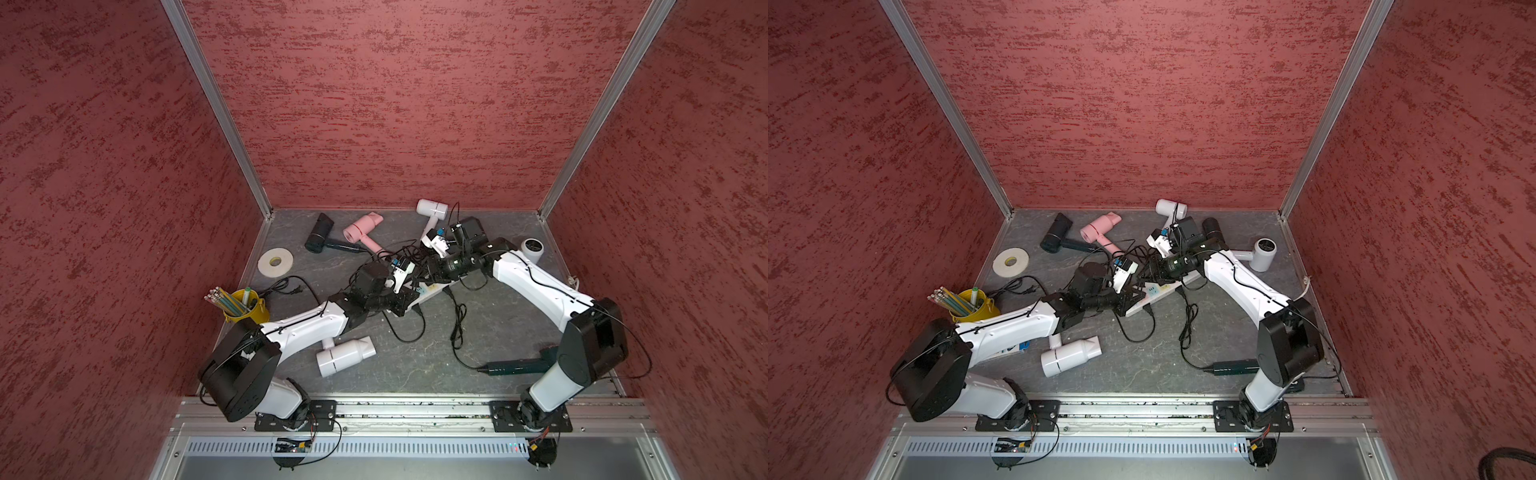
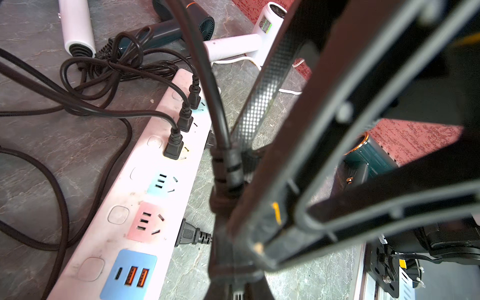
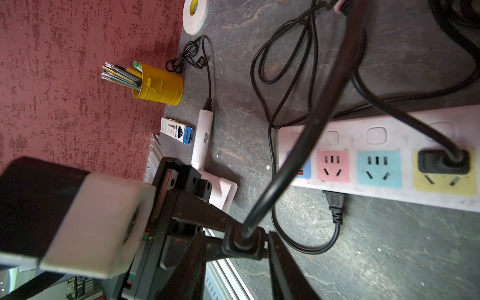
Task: Charge the blow dryers
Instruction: Pick up the plug from the center of the board.
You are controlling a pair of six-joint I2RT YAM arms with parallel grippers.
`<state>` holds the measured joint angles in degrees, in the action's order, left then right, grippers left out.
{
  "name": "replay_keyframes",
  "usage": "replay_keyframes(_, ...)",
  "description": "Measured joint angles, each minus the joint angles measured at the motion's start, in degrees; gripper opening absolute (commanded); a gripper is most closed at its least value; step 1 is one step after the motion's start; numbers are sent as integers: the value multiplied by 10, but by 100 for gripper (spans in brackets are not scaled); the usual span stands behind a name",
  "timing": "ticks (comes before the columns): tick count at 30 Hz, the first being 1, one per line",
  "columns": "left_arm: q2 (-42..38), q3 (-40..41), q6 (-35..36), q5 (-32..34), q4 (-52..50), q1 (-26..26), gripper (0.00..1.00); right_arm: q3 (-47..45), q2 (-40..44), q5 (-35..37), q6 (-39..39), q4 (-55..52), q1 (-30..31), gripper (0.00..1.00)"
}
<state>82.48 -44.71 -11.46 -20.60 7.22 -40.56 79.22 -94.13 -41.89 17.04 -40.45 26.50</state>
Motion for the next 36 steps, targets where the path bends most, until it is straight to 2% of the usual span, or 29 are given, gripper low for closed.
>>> replay_keyframes(12, 0, -1, 7, 0, -4, -5, 5, 17, -25, 0, -10, -14, 0, 33)
replay_keyframes(14, 0, -1, 8, 0, -4, -6, 5, 17, -29, 0, -12, -16, 0, 28)
replay_keyframes(19, 0, -1, 9, 3, -9, -8, 5, 17, -34, -4, -15, -16, 0, 6)
replay_keyframes(22, 0, -1, 10, 8, -10, -9, 8, 17, -34, -5, -12, -16, 0, 0)
replay_keyframes(25, 0, -2, 11, 15, -9, -9, 22, 16, -34, -4, -12, -8, 0, 0)
replay_keyframes(27, -2, -1, 8, 25, -8, -9, 45, 7, -30, -1, -10, 9, 0, 0)
replay_keyframes(30, -15, 2, 1, 45, -5, -9, 68, -28, -6, 19, -4, 42, 0, 0)
replay_keyframes(36, -66, 23, -28, 82, 10, 3, 99, -105, 59, 99, 16, 127, 0, 0)
